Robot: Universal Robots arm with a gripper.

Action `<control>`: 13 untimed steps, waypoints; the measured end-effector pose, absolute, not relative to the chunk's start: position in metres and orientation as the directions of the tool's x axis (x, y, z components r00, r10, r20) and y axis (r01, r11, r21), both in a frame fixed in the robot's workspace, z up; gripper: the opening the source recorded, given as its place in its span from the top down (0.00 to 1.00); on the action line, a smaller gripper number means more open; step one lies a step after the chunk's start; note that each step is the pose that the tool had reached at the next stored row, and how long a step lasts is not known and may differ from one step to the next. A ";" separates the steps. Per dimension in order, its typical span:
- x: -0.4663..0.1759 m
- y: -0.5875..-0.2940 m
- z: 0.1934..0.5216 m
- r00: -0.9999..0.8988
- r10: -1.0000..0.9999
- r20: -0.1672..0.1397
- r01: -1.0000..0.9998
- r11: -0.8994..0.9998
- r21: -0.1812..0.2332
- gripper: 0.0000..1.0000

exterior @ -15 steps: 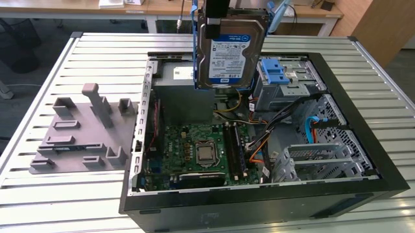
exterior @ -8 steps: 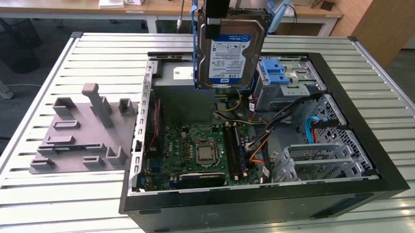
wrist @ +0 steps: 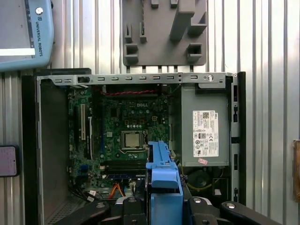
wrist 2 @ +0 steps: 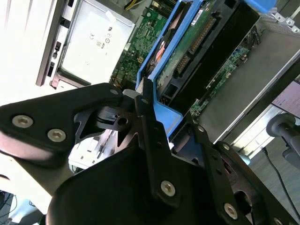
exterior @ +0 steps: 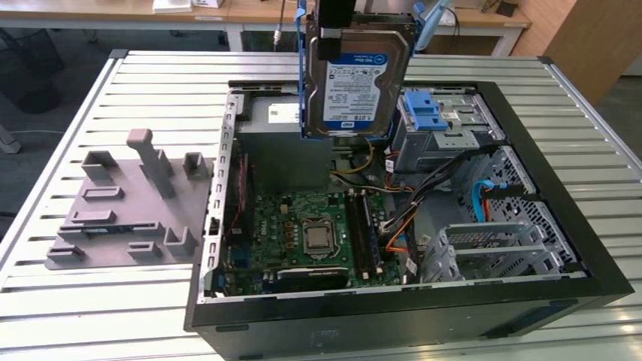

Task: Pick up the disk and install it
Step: 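Insert the disk into the insertion slot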

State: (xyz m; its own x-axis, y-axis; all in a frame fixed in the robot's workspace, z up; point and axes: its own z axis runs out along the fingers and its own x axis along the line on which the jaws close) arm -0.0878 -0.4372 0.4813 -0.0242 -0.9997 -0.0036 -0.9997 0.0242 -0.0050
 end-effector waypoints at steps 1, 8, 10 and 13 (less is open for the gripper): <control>-0.088 -0.438 0.481 -0.024 -1.000 -0.004 -1.000 0.024 -0.005 0.64; -0.087 -0.455 0.481 -0.024 -1.000 -0.004 -1.000 0.024 -0.005 0.64; -0.087 -0.463 0.481 -0.024 -1.000 -0.004 -1.000 0.024 -0.005 0.64; -0.087 -0.476 0.479 -0.024 -1.000 -0.004 -1.000 0.024 -0.005 0.64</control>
